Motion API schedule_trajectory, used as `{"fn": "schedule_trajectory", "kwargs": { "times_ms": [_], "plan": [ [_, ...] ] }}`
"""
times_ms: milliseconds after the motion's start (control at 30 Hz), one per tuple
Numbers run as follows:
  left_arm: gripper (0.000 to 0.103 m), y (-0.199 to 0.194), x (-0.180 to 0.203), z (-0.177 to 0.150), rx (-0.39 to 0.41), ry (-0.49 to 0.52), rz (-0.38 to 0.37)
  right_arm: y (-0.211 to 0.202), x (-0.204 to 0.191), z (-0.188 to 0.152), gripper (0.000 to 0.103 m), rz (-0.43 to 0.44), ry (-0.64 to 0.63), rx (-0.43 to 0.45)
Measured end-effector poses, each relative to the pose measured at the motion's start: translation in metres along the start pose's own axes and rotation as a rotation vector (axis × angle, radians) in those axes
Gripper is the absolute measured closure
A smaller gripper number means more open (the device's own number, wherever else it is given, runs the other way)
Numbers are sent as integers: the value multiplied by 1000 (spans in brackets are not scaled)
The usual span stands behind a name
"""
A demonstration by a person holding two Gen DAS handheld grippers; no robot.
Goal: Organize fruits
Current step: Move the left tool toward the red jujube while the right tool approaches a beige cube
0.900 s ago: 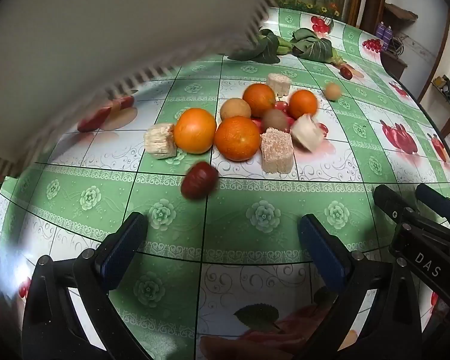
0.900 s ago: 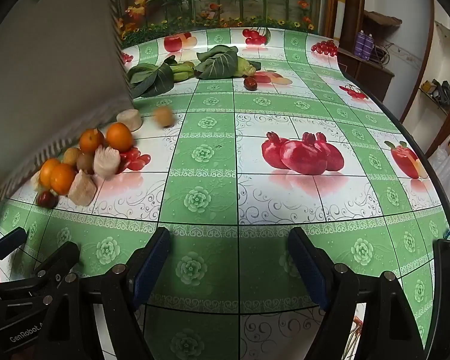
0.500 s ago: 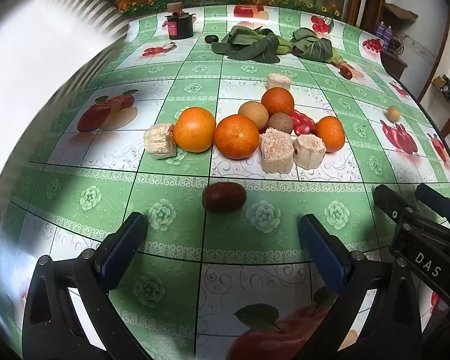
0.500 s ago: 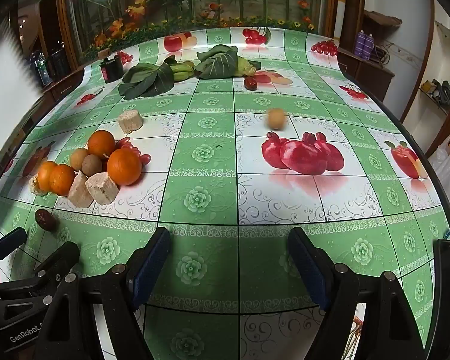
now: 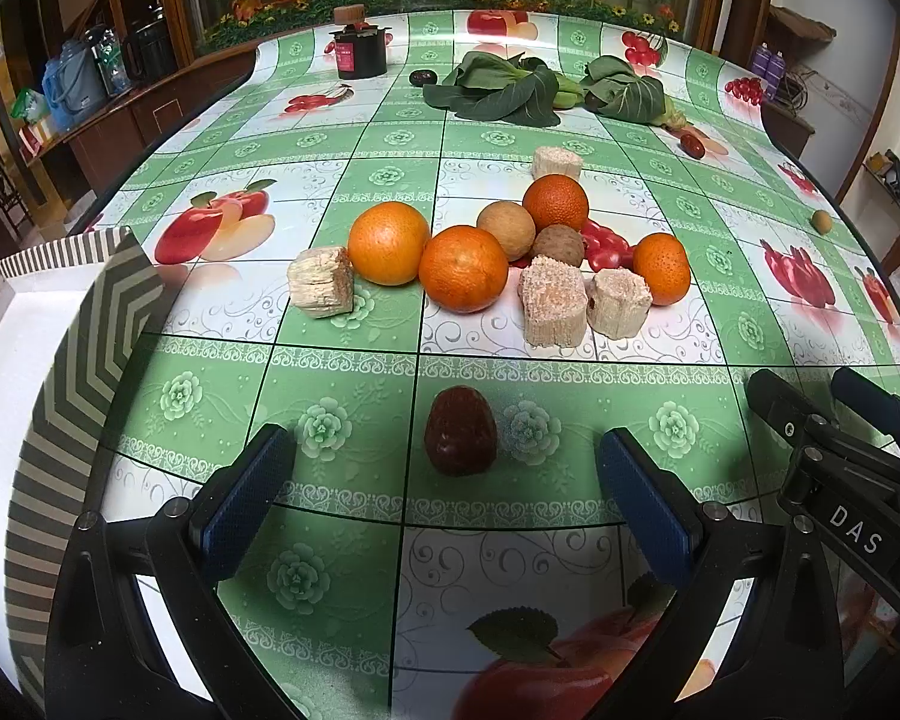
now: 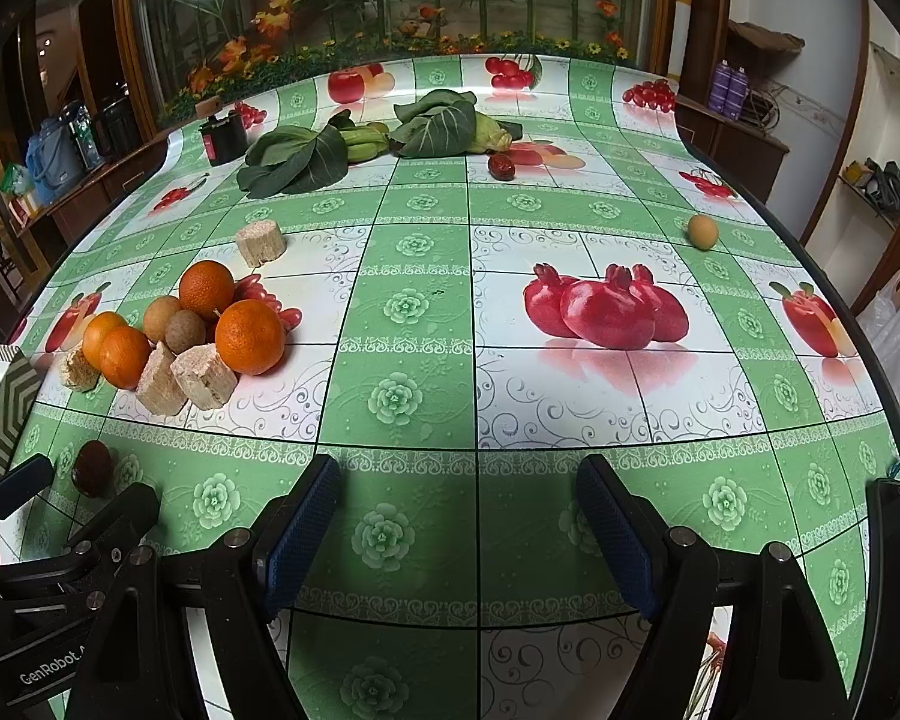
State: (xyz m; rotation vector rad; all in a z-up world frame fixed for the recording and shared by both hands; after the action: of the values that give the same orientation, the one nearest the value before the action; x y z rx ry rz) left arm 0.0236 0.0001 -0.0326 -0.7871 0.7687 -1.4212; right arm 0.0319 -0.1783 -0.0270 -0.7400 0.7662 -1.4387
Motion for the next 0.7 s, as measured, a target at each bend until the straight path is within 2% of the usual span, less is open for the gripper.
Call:
{"fn": "schedule_trajectory", "kwargs": {
  "times_ms": [133,500,700],
  "plan": [
    [0,0,0,0,0,0,0,1,-1,0,23,0,0,0],
    [0,0,1,0,0,1,1,6,-7,3,10,24,-24,-13],
    [0,0,0,0,0,0,0,7,-5,3,8,33,-34,-16]
  ]
}}
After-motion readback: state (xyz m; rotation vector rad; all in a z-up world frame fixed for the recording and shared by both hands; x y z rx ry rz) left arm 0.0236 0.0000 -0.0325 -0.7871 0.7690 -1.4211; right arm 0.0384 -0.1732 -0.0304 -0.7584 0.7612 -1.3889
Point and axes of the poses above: each gripper's, at about its wrist camera, not at the fingertips, and y roughly the way its jaws point, x to its right, z to its top, the point moved 4 cm from there along y, roughly the way its jaws point, and after that the axes turned 3 degrees about -x, right-handed, at the moved point
